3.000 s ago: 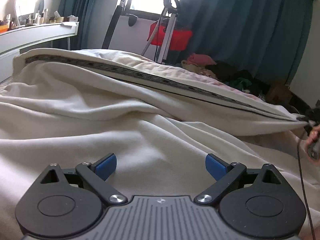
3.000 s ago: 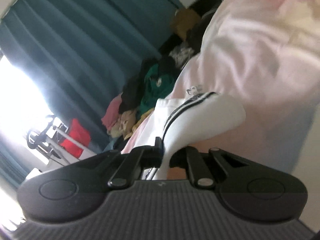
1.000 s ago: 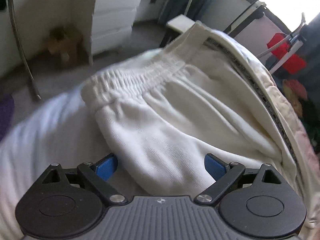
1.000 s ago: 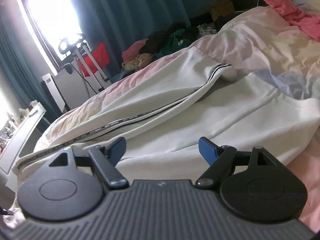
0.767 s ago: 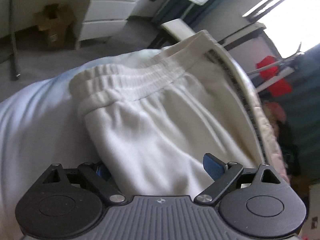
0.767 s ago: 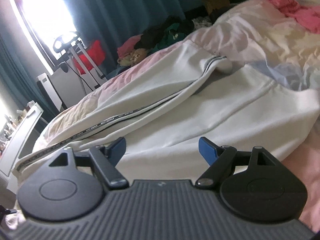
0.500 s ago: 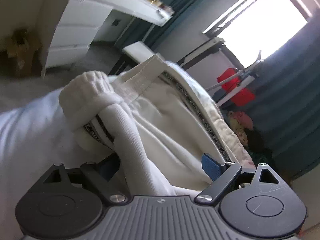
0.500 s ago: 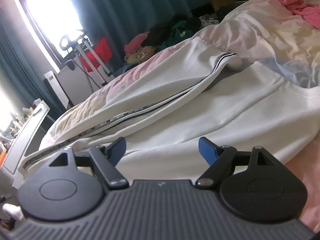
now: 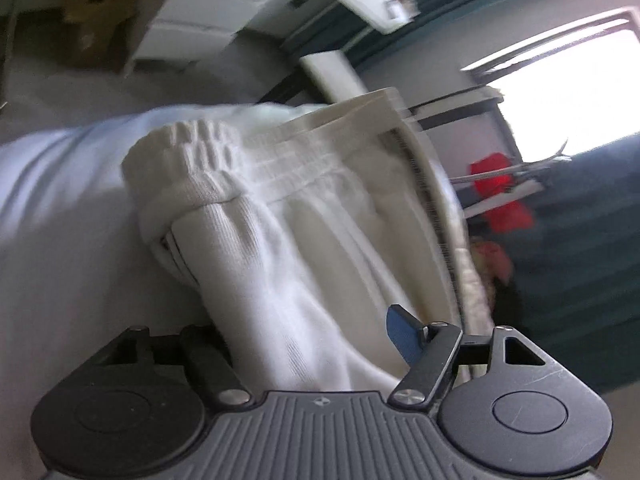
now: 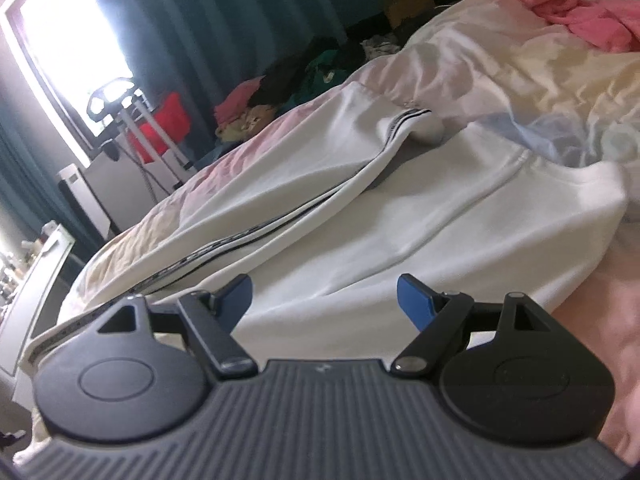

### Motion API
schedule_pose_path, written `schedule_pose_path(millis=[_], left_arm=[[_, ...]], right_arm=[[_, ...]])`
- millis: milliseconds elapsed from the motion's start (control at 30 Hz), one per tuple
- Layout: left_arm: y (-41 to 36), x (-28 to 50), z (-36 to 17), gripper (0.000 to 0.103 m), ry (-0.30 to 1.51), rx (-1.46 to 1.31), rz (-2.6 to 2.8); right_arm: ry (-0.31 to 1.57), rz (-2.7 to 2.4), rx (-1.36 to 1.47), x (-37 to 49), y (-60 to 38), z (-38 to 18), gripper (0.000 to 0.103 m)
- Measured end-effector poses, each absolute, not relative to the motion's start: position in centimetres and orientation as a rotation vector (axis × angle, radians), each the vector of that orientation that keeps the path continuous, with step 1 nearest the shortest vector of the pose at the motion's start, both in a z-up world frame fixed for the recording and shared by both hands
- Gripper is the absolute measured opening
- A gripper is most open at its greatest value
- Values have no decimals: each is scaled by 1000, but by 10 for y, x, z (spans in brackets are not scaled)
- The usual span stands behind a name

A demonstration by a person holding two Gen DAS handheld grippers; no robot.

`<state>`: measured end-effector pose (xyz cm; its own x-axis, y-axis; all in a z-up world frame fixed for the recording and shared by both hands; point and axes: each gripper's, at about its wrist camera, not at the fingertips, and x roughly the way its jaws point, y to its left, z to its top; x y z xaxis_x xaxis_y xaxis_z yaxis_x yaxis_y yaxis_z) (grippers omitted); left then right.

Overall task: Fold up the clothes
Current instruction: 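Close the left gripper on the elastic waistband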

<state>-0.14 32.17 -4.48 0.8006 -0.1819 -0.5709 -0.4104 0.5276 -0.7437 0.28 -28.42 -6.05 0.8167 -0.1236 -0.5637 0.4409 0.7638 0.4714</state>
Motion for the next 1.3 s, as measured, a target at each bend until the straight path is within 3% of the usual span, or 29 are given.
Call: schedule_pose_path(millis=[133,267,433,667,733,1033,1300], left_arm=[[313,4,-39,63,644,-999,128],[300,24,-55,55,863,-872,262],[308,19,-54,55,799,-961,277],[318,7,-54,21,769,-998,300],[322,1,-53,17,746,-1029,293],[321,-13,-36,13,654,-1025,262],[337,-5,-60,15,759,-1094,280]], right_arm=[[535,-338,682,-1,-292,-64,81],[532,-367,681,-3,-293,-65,81],[541,-379,702,-4,-298,-68,81],[505,-426,811,-17,-327,-71,81],[495,-445,849,-23,-339,-72,81],[494,-531,1061,-52,-388,-95,81],[442,-731,1202,-78,-410,-116,82]])
